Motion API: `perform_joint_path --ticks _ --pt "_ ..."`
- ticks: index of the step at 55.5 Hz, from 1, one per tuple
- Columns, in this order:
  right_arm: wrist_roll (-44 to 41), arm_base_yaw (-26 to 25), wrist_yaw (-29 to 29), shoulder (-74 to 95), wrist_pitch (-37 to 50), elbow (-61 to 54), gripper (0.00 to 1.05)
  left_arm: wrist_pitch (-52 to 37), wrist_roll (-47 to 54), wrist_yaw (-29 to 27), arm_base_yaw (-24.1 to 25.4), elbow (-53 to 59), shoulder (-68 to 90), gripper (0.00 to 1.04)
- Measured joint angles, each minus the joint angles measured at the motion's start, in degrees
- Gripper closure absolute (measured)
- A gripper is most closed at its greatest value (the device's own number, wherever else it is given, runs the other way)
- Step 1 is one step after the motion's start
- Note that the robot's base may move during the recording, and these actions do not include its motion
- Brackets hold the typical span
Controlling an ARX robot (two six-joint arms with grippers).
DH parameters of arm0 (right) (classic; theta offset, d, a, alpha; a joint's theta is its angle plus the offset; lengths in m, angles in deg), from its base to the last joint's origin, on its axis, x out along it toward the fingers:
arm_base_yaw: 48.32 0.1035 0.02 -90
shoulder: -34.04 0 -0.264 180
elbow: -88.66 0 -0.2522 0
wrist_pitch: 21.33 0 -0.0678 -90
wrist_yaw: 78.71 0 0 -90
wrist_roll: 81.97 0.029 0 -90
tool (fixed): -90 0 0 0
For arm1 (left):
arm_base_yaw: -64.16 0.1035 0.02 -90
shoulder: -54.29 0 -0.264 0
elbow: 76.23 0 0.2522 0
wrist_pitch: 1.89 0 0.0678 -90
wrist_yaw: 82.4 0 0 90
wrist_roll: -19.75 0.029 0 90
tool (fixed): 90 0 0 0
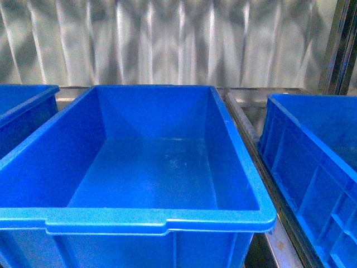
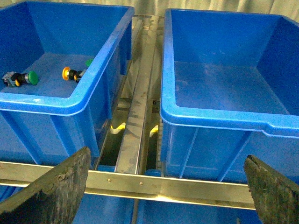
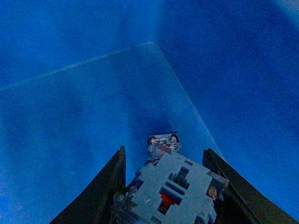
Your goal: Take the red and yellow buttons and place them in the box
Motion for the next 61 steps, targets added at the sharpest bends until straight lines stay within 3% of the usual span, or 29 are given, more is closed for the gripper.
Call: perform_joint_path --ticks 10,28,50,61 --pt "-2.1 0.7 0.1 7.6 -5.7 6.7 0.63 0.0 0.0 0.0 0.0 0.0 0.0 0.08" --pt "-2.0 1.4 -0.4 11.3 -7.7 9.2 0.63 0.0 0.0 0.0 0.0 0.0 0.0 0.08" --pt "-1.3 0.9 -1.5 -0.1 -0.3 -1.2 0.05 0.0 0.0 0.0 0.0 0.0 0.0 0.08" --pt "2.6 -0.2 -5.7 -12.5 1.2 -10.8 0.07 0.0 0.0 0.0 0.0 0.0 0.0 0.08"
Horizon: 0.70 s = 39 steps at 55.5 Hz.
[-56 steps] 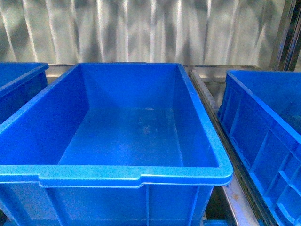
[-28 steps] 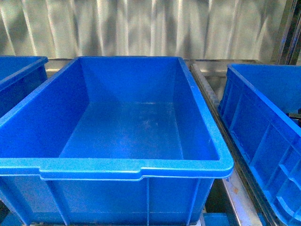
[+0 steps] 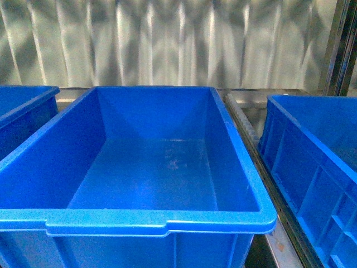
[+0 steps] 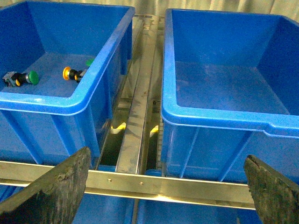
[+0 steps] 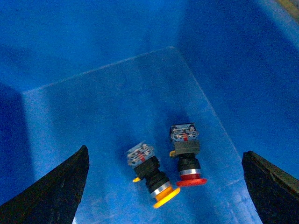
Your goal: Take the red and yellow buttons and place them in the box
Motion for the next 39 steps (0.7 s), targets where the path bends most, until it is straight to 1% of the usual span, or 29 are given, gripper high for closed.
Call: perform_joint_path --ticks 8,11,15,23,24,27,28,29,30,31,34,35,39 --pt "1.9 -1.2 -4.9 -10.8 2.8 -9.6 0.07 0.0 0.0 0.0 0.0 0.0 0.0 0.08" --pt "3.5 -1.9 -7.0 -16.5 4.8 -15.3 0.07 0.0 0.0 0.0 0.0 0.0 0.0 0.08" --pt "5.3 -2.7 -8.8 -21.4 6.1 -20.0 0.07 0.0 0.0 0.0 0.0 0.0 0.0 0.08" --pt "10.5 -5.2 -14.3 -34.6 8.6 -31.3 0.07 0.0 0.0 0.0 0.0 0.0 0.0 0.08" --pt "10.3 -5.6 -15.9 -36.0 9.4 -32.5 0.07 0.0 0.0 0.0 0.0 0.0 0.0 0.08" --pt "5.7 -6.3 -24.6 -40.3 16.4 -37.9 0.17 0.0 0.0 0.0 0.0 0.0 0.0 0.08" --pt "4.8 -6.2 -25.7 -41.2 17.4 -38.9 0.19 0.0 0.0 0.0 0.0 0.0 0.0 0.08" --pt "2.9 -5.9 -27.6 -43.0 18.8 -40.9 0.22 0.0 0.0 0.0 0.0 0.0 0.0 0.08" --pt "1.1 -5.5 -28.2 -45.0 19.4 -42.9 0.26 0.0 0.0 0.0 0.0 0.0 0.0 0.08" --pt "0.3 -5.1 -28.2 -46.1 19.5 -44.0 0.28 0.0 0.0 0.0 0.0 0.0 0.0 0.08" --pt "-3.0 -2.3 -27.0 -52.5 19.2 -50.0 0.38 0.0 0.0 0.0 0.0 0.0 0.0 0.08" --pt "-3.4 -1.8 -26.8 -53.5 19.0 -51.0 0.40 0.0 0.0 0.0 0.0 0.0 0.0 0.08" --pt "-5.4 1.7 -23.4 -60.3 17.6 -57.2 0.52 0.0 0.0 0.0 0.0 0.0 0.0 0.08"
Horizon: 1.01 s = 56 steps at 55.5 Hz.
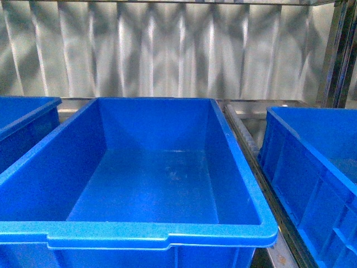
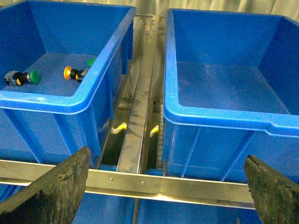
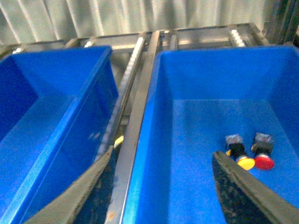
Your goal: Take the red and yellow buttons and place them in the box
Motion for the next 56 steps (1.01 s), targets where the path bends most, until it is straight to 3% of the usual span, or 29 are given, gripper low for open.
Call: perform_joint_path --ticks 16,34,39,56 --pt "-2.1 8.9 8.7 -12.8 0.0 -12.5 1.02 0.0 0.0 0.0 0.0 0.0 0.0 0.08" --pt "-2.3 14.1 13.5 -20.1 -0.8 -18.4 1.01 0.0 0.0 0.0 0.0 0.0 0.0 0.08" --pt "-2.3 18.6 19.2 -22.3 -1.9 -19.7 1.01 0.0 0.0 0.0 0.0 0.0 0.0 0.08" --pt "-2.4 20.5 19.8 -28.1 -4.9 -22.3 1.01 0.0 0.0 0.0 0.0 0.0 0.0 0.08"
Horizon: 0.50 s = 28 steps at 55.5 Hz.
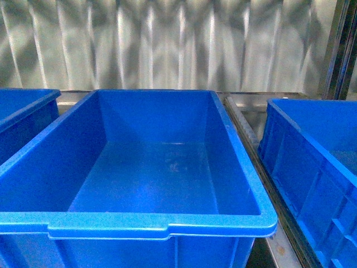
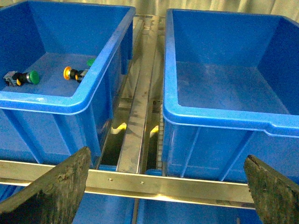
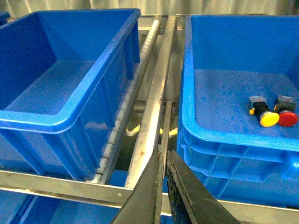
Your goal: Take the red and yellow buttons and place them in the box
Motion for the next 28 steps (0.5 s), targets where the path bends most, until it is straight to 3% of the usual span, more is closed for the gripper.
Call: perform_joint_path --ticks 28 --pt "0.0 0.0 0.0 -8.2 -4.7 -2.0 1.01 0.0 0.0 0.0 0.0 0.0 0.0 0.08"
